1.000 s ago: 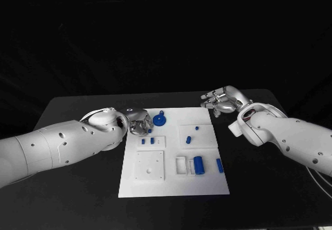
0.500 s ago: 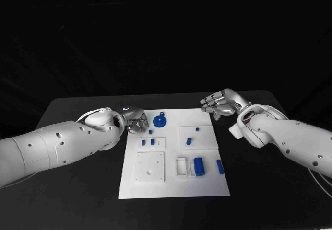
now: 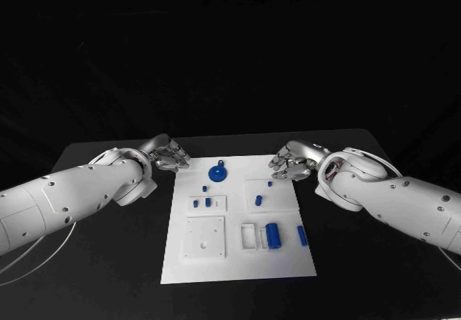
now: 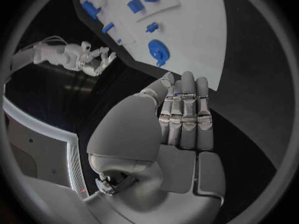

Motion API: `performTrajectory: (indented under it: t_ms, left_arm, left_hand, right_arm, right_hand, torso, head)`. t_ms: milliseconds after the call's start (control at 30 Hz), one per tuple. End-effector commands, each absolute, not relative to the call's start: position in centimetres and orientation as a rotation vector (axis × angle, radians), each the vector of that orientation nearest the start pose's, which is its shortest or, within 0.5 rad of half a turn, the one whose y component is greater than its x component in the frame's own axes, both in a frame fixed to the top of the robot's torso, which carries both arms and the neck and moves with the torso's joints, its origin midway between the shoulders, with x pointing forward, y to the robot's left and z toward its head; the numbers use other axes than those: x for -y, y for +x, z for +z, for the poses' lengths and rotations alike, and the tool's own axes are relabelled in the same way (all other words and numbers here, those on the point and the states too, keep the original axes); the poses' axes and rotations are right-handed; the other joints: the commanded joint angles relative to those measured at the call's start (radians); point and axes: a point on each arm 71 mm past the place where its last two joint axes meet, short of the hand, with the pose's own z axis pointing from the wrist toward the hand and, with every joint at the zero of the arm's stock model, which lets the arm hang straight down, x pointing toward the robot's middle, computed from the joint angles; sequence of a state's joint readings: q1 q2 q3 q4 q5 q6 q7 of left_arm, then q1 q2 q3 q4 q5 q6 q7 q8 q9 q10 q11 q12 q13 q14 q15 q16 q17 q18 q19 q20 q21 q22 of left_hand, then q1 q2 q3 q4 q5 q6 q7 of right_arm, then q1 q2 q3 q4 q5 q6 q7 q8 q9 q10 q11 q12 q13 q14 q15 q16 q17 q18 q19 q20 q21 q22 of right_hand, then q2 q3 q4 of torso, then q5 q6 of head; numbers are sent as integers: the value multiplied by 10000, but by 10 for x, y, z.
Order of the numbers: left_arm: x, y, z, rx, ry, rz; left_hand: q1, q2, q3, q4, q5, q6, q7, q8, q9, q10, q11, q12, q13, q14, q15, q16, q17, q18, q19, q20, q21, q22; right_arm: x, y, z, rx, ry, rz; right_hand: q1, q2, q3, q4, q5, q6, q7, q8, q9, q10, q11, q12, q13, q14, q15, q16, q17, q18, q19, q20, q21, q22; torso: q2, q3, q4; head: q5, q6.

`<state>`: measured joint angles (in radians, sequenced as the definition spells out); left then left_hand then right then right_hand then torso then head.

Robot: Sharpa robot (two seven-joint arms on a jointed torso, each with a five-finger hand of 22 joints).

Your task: Assemble the parts on the task board

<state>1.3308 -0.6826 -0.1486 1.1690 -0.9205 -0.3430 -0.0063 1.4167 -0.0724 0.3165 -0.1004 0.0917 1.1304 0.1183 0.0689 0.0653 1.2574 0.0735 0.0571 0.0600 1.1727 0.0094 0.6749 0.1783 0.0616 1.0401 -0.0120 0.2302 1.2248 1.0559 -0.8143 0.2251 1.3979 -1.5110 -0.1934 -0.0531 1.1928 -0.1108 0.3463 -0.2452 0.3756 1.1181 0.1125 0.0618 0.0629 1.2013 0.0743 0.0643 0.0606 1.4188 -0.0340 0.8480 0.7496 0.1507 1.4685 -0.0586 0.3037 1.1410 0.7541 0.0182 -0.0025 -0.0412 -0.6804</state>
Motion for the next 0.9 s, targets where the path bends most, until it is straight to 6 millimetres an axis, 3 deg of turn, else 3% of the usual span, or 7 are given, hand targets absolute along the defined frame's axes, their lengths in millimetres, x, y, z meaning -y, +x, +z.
performTrajectory:
  t_ms: [33,133,267,300,367,767,900]
  left_arm:
    - [-239,561,-165,-15612,-5932,-9108]
    - [-240,560,-163,-15365,-6422,-9603]
    - [-239,558,-162,-15246,-6696,-9980]
    - [-238,557,-161,-15234,-6730,-10045]
    - [-237,556,-161,-15217,-6772,-10141]
    - [-232,553,-160,-15090,-6879,-10548]
    - [-231,552,-160,-15086,-6902,-10600]
  left_hand:
    - [-9,-38,12,11,-45,-100,-32,-53,-4,-50,-13,-22,-19,99,75,-1192,-433,9,-91,108,-538,-430]
    - [3,-13,50,-18,63,-105,28,-62,-9,49,28,9,-8,179,295,-2765,-910,-231,-753,353,-1429,-1078]
    - [-9,36,95,-42,106,-97,50,-55,-5,-148,107,14,-8,388,436,-4000,-1082,-294,-926,470,-1683,-1686]
    - [26,65,120,-99,126,-98,57,-50,-5,-165,105,54,7,802,443,-4790,-1027,-273,-870,486,-1637,-2211]
    - [-8,76,-12,-128,117,-82,52,-60,-9,-172,116,9,-11,1073,435,-5364,-893,-323,-769,452,-1654,-2623]
    - [-28,138,-92,-159,114,-104,59,-57,-7,-206,129,6,-11,1218,442,-5761,-666,-327,-720,451,-1626,-2958]
    - [-38,140,-90,-159,112,-111,61,-59,-7,-232,133,11,-8,1231,448,-5826,-615,-317,-711,461,-1629,-3063]
  right_arm:
    - [223,512,-181,-17050,-2302,4663]
    - [219,510,-184,-17136,-2661,4251]
    - [215,508,-187,-17247,-3003,3856]
    - [214,508,-187,-17257,-3061,3790]
    - [212,508,-188,-17237,-3137,3692]
    - [203,508,-198,-17067,-3401,3210]
    - [197,508,-202,-16989,-3447,3266]
  right_hand:
    - [25,-157,-86,32,-51,-109,25,2,-1,-112,-9,-36,-11,24,65,44,-19,-14,344,88,47,-27]
    - [79,-212,-131,81,-184,-129,11,1,-1,-140,-4,-37,-12,28,97,52,-40,-20,340,119,29,-50]
    - [118,-263,-20,160,-416,-105,-20,1,-1,-112,-17,-37,-13,29,112,64,-68,-23,339,137,5,-80]
    - [128,-291,45,196,-442,-97,-17,1,-1,-110,-15,-36,-12,32,116,72,-79,-25,346,139,16,-86]
    - [151,-335,160,256,-481,-73,-24,3,0,-91,-22,-37,-12,27,119,86,-96,-28,345,144,29,-96]
    - [159,-542,1381,475,-1142,135,-28,3,3,98,-63,-39,-14,91,113,172,-140,-65,356,136,317,-66]
    - [197,-542,1641,508,-1334,161,-31,3,3,135,-74,-40,-14,104,106,179,-148,-65,357,128,344,-72]
  torso:
    - [0,-19,5]
    - [4,-24,13]
    - [-8,-30,16]
    - [-4,-25,8]
    - [1,-24,3]
    - [18,-16,-4]
    - [24,11,15]
  head:
    - [38,11]
    - [34,29]
    - [84,14]
    - [90,16]
    - [103,28]
    - [134,35]
    - [147,26]
